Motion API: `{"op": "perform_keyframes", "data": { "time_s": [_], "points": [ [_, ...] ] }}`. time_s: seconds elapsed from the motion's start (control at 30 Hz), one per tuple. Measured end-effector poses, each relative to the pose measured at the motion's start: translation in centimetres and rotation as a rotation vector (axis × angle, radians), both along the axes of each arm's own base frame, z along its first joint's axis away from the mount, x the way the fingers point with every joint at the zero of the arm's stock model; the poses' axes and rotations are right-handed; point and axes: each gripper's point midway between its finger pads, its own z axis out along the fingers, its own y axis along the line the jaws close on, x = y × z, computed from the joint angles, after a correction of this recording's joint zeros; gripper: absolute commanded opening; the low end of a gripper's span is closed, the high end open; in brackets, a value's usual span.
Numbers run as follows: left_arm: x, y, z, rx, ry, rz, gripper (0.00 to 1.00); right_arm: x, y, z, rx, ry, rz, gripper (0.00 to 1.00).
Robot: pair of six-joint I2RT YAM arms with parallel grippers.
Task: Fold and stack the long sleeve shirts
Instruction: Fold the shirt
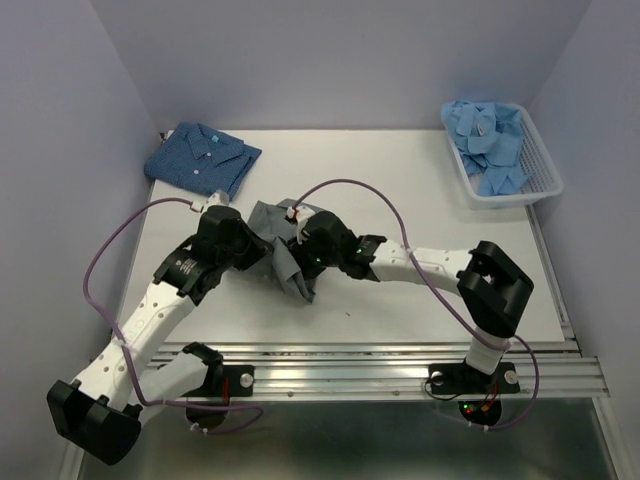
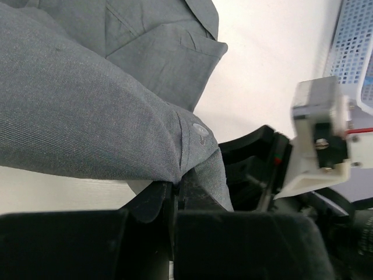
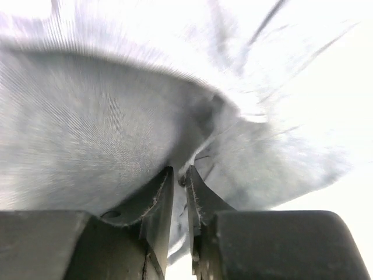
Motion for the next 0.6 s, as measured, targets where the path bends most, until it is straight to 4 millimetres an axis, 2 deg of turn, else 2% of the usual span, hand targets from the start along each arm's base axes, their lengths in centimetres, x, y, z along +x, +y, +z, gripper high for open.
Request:
{"op": "perform_keyframes", "data": {
  "time_s": [0.13,0.27,0.33,0.53,0.6],
  "points": [
    [-0.1,-0.1,0.3,0.003,-0.018,-0.024,0.00,2.5,-1.1,2.3,0.011,-0.079,-0.150,0.25],
    [-0.3,-0.6,0.2,-0.002,-0.010,-0.061,0.00,5.2,-3.0,3.0,-0.010,-0.135,-0.293,0.25],
    [-0.2,-0.9,0.0,-0.002,-0.004,-0.078,0.00,7.3,-4.6,3.0,-0.018,-0.140,-0.367,0.25],
    [0.3,-1.5,-1.0,0.015,0.020,-0.110,0.00,14.7,-11.4,2.4,-0.045,-0.138,-0.557,0.24],
    [0.5,-1.6,-1.4,0.029,0.032,-0.118,0.00,15.9,-11.9,1.8,-0.062,-0.141,-0.559,0.24]
  ]
}}
